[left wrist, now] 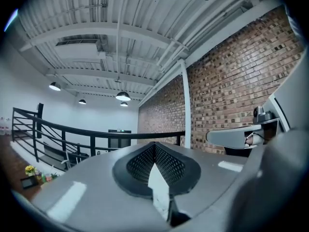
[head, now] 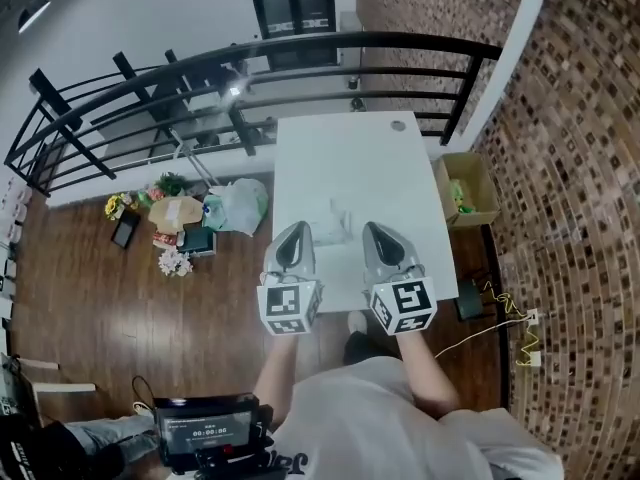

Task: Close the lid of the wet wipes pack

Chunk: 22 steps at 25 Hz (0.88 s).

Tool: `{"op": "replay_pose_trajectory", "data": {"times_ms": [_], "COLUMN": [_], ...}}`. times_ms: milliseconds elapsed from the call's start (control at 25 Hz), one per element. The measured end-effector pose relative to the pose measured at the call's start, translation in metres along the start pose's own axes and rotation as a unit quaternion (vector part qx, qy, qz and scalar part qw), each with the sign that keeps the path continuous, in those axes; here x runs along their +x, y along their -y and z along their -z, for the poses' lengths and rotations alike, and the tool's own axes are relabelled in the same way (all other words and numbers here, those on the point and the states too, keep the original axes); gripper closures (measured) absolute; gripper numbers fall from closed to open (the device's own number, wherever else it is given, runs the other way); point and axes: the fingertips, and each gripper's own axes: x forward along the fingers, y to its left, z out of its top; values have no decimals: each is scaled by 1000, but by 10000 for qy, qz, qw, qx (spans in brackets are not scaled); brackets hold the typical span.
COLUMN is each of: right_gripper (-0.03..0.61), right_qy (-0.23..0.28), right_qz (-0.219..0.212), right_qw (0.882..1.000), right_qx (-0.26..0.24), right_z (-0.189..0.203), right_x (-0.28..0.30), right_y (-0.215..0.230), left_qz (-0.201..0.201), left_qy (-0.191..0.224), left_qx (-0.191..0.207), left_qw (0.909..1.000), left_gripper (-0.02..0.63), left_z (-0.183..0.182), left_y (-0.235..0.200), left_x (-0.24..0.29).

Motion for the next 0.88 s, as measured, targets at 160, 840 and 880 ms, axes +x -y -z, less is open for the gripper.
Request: {"op": "replay_pose_trajectory", "data": {"times_ms": [160, 840, 880], "right_gripper": [588, 588, 588], "right_qy": [-298, -1487, -1575], "right_qz": [-184, -788, -785], "right_qw": [9993, 9846, 9831], "right_qx": [140, 464, 500], "right_z": [18, 105, 113], "right_x": [38, 141, 144], "right_y": [35, 71, 73], "left_qz": [-86, -472, -461], "left_qy": [-259, -1064, -1053], "left_qx": [-16, -246, -190], "left_qw": [9996, 9929, 9932], "left_gripper": [597, 597, 597], "left_z": [16, 68, 70], "left_y": [3, -48, -51], "left_x": [48, 129, 131]}}
